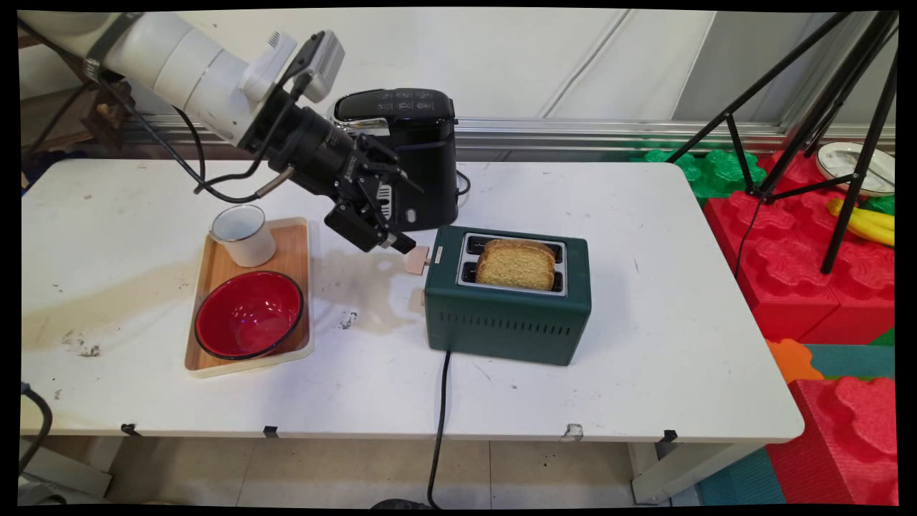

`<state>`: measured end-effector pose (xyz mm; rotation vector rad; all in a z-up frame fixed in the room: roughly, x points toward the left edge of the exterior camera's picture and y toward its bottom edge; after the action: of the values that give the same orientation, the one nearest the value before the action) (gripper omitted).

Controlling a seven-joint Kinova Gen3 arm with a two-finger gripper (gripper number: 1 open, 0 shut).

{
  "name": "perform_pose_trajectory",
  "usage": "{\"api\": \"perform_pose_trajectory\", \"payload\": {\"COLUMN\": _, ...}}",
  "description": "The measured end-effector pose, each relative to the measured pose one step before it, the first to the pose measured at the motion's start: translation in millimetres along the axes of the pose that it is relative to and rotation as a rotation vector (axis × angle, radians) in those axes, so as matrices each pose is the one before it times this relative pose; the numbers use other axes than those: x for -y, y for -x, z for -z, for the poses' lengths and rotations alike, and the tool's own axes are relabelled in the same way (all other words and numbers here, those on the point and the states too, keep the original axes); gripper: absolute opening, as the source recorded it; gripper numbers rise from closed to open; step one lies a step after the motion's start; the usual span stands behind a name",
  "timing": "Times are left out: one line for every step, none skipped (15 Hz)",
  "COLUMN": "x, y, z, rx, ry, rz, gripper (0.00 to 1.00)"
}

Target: Press the toaster switch

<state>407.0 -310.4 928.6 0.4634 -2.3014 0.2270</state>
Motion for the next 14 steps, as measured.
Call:
{"api": "perform_pose_trajectory", "payload": {"x": 0.88, "y": 1.44, "z": -0.94, "rx": 0.0029, "ry": -0.00142, "rz": -0.00115, "gripper": 1.0}}
{"api": "perform_pose_trajectory", "payload": {"x": 1.31, "y": 2.01, "z": -2.03, "rx": 0.00439, "ry": -0.00161, "rz": -0.00112, "gripper": 1.0}}
{"api": "perform_pose_trajectory", "payload": {"x": 0.7, "y": 1.32, "z": -1.25, "rx": 0.00281, "ry": -0.00106, "rz": -0.00073, "gripper": 1.0}}
{"api": "perform_pose_trajectory", "payload": {"x": 0.84, "y": 1.73, "z": -1.84, "rx": 0.00379, "ry": -0.00086, "rz": -0.00091, "gripper": 1.0}}
{"api": "perform_pose_trajectory", "payload": {"x": 0.5, "y": 1.16, "z": -1.11, "rx": 0.00257, "ry": -0.00036, "rz": -0.00048, "gripper": 1.0}}
{"api": "perform_pose_trajectory", "payload": {"x": 0.68, "y": 1.67, "z": -0.8, "rx": 0.0033, "ry": -0.00201, "rz": -0.00165, "gripper": 1.0}}
{"api": "perform_pose_trajectory", "payload": {"x": 0.43, "y": 0.97, "z": -0.47, "rx": 0.00211, "ry": -0.00095, "rz": -0.00168, "gripper": 1.0}}
{"api": "perform_pose_trajectory", "payload": {"x": 0.75, "y": 1.61, "z": -0.19, "rx": 0.00318, "ry": -0.00154, "rz": -0.00252, "gripper": 1.0}}
{"api": "perform_pose_trajectory", "payload": {"x": 0.4, "y": 1.11, "z": 0.04, "rx": 0.00215, "ry": -0.00121, "rz": -0.00159, "gripper": 1.0}}
{"api": "perform_pose_trajectory", "payload": {"x": 0.44, "y": 2.14, "z": 0.44, "rx": 0.00385, "ry": -0.00146, "rz": -0.0022, "gripper": 0.0}}
{"api": "perform_pose_trajectory", "payload": {"x": 0.31, "y": 1.28, "z": 0.43, "rx": 0.0023, "ry": -0.00123, "rz": -0.00192, "gripper": 0.0}}
{"api": "perform_pose_trajectory", "payload": {"x": 0.54, "y": 1.94, "z": 0.64, "rx": 0.00335, "ry": -0.00168, "rz": -0.00178, "gripper": 0.0}}
{"api": "perform_pose_trajectory", "payload": {"x": 0.26, "y": 1.32, "z": 0.43, "rx": 0.00221, "ry": -0.00116, "rz": -0.00103, "gripper": 0.0}}
{"api": "perform_pose_trajectory", "payload": {"x": -0.15, "y": 1.9, "z": 0.49, "rx": 0.00286, "ry": 0.00011, "rz": -0.0003, "gripper": 0.0}}
